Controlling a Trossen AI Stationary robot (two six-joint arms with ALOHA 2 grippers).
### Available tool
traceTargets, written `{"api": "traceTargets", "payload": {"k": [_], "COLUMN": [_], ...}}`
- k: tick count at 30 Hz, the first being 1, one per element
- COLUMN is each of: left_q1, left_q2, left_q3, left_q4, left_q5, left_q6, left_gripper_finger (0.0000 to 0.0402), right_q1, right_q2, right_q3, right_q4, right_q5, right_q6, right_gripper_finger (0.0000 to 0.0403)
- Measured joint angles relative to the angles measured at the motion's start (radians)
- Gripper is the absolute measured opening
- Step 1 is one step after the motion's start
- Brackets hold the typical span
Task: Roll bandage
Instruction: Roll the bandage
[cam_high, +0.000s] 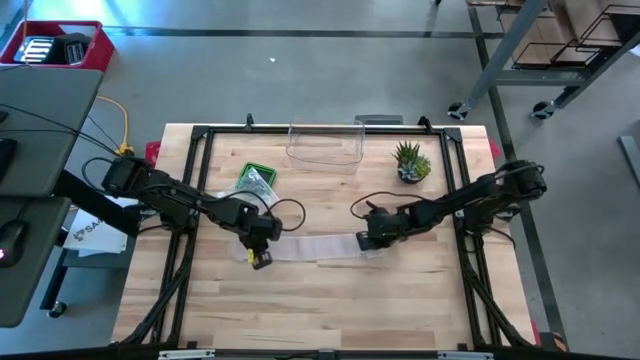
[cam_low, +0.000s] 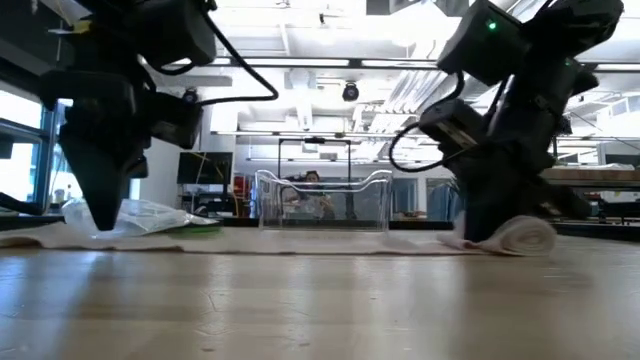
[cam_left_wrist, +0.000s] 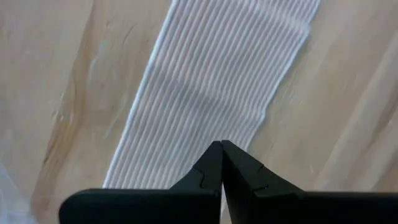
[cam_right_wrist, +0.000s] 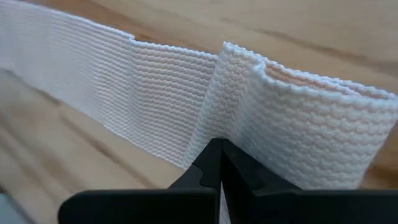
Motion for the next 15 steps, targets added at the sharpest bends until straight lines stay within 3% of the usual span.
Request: {"api": "traceTargets", "payload": {"k": [5, 9, 15], "left_q1": [-0.010, -0.011, -0.020], "left_q2": [0.000, -0.015, -0.024], "left_q3": [0.004, 0.011, 0.014], "left_q4": [-0.002, 0.023, 0.239], "left_q5": [-0.022, -0.058, -0.158], "left_q6": [-0.062, -0.076, -0.025], "left_gripper_finger": [0.0000, 0.0000, 0.0000], "right_q1": [0.000, 0.000, 0.000], "right_q2": [-0.057, -0.063, -0.064], "right_q3": [-0.002, -0.002, -0.002], "right_q4": [-0.134, -0.139, -0.131], "right_q5": [0.033, 0.030, 0.025], "right_q6": [-0.010, -0.019, -0.019], "right_gripper_finger": [0.0000, 0.0000, 0.0000]}}
